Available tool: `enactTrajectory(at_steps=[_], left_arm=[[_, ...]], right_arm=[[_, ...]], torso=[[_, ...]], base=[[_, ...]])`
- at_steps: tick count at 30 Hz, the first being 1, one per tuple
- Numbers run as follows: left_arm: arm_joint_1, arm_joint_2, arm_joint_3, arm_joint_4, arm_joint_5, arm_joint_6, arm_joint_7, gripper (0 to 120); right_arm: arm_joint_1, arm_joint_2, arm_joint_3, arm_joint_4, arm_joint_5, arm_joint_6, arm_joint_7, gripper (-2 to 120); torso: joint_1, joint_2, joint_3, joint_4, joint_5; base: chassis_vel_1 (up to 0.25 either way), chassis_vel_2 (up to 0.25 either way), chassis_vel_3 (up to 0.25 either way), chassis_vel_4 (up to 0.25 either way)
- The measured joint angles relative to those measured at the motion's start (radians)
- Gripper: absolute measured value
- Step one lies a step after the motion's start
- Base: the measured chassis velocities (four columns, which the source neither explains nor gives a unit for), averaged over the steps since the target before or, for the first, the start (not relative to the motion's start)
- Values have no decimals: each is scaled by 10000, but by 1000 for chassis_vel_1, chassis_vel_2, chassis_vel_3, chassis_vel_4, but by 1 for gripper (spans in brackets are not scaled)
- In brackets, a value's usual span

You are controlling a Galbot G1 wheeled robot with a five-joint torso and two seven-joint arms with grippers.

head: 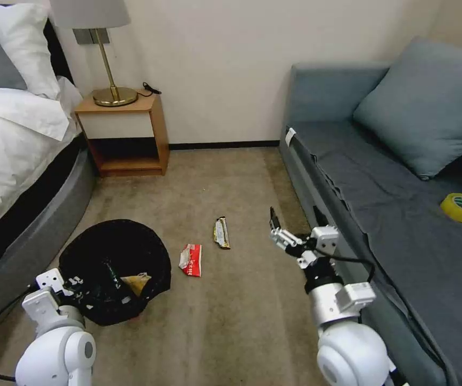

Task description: Pick up the trash bin, then pick up the garbage on the floor and place it into the trash bin.

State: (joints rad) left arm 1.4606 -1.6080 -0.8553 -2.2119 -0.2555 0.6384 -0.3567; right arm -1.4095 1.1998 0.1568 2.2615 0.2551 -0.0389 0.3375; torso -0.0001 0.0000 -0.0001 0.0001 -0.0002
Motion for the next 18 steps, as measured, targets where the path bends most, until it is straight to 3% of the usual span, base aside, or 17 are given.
enactTrajectory(at_steps=[6,18], left_arm=[[48,0,-37,-48,-14,-9,0,3],[85,0,-67,-69,-28,-29,2,3]], right_arm=[[-1,17,-33,-34,-5,25,-19,100],[114,-118,-222,-162,-59,61,-44,100]], torso=[[0,0,1,0,0],[1,0,2,-1,2]], base=[[-95,95,90,-95],[-178,193,191,-192]])
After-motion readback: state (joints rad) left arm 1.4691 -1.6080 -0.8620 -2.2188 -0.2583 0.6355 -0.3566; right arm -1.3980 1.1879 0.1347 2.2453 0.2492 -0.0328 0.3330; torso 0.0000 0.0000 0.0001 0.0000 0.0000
